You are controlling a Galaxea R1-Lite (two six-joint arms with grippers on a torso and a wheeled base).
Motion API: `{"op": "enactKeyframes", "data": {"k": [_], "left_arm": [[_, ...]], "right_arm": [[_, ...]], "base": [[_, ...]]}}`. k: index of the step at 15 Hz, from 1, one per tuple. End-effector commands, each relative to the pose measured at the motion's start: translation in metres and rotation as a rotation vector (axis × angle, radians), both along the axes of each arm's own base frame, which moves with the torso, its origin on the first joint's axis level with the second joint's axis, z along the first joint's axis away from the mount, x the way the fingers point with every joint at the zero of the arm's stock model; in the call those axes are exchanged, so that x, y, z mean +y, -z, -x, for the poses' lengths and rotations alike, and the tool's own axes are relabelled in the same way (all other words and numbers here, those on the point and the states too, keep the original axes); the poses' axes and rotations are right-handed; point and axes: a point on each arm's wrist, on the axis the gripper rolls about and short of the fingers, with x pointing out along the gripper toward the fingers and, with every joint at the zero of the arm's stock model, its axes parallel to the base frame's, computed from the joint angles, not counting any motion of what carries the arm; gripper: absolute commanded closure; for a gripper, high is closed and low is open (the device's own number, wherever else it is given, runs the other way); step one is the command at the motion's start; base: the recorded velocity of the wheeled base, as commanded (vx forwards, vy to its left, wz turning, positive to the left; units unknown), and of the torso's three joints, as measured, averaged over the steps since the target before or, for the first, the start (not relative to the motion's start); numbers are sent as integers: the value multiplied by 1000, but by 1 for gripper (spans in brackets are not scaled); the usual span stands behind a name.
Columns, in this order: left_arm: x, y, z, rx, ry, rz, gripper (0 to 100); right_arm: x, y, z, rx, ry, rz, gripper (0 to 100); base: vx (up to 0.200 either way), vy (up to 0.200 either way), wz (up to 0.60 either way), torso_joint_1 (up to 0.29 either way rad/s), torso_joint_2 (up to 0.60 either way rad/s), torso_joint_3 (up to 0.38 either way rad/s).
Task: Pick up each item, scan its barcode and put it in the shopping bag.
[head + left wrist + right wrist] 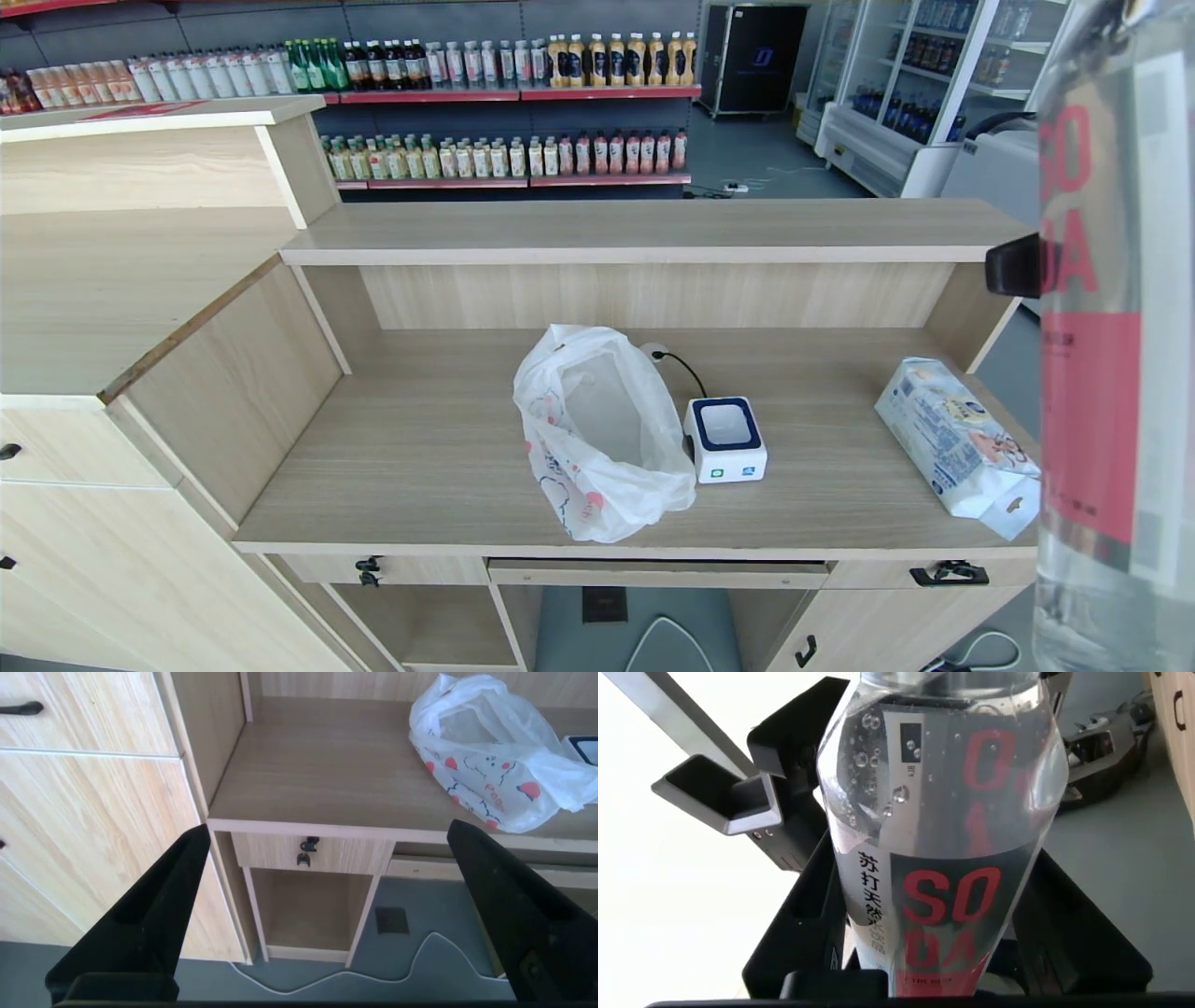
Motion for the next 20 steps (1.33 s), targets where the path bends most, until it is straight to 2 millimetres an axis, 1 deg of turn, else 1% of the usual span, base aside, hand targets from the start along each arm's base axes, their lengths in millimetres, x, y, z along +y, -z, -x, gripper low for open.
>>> {"op": "enactKeyframes", "data": {"k": [1, 5, 7, 8, 9, 10, 12, 14, 15, 16, 17, 18, 19, 20], "left_arm": [[0, 0, 0, 0, 0, 0, 0], [0, 0, 0, 0, 0, 0, 0], [0, 0, 0, 0, 0, 0, 0], [0, 0, 0, 0, 0, 0, 0], [0, 0, 0, 0, 0, 0, 0], [0, 0, 0, 0, 0, 0, 0], [0, 0, 0, 0, 0, 0, 0], [0, 0, 0, 0, 0, 0, 0], [0, 0, 0, 0, 0, 2, 0], [0, 0, 0, 0, 0, 0, 0], [0, 0, 0, 0, 0, 0, 0], [0, 0, 0, 0, 0, 0, 0], [0, 0, 0, 0, 0, 0, 0], [0, 0, 0, 0, 0, 0, 0]], "right_arm": [[0, 1, -1, 3, 0, 2, 100], [-1, 2, -1, 4, 7, 0, 100], [0, 7, -3, 3, 10, -1, 100], [-1, 16, -15, -18, 37, -11, 100], [-6, 25, -28, -88, 83, -34, 100], [-17, 34, -39, -141, 150, -44, 100], [-47, 38, -53, -249, 289, -60, 100], [-87, 48, -71, -376, 458, -57, 100], [-101, 52, -77, -393, 517, -48, 100], [-129, 64, -91, -451, 616, -31, 100], [-149, 73, -98, -502, 682, -16, 100], [-168, 81, -99, -539, 746, 2, 100], [-178, 84, -97, -554, 779, 13, 100], [-196, 93, -99, -545, 834, 31, 100]], "base": [[0, 0, 0, 0, 0, 0], [0, 0, 0, 0, 0, 0], [0, 0, 0, 0, 0, 0], [0, 0, 0, 0, 0, 0], [0, 0, 0, 0, 0, 0], [0, 0, 0, 0, 0, 0], [0, 0, 0, 0, 0, 0], [0, 0, 0, 0, 0, 0], [0, 0, 0, 0, 0, 0], [0, 0, 0, 0, 0, 0], [0, 0, 0, 0, 0, 0], [0, 0, 0, 0, 0, 0], [0, 0, 0, 0, 0, 0], [0, 0, 0, 0, 0, 0]]}}
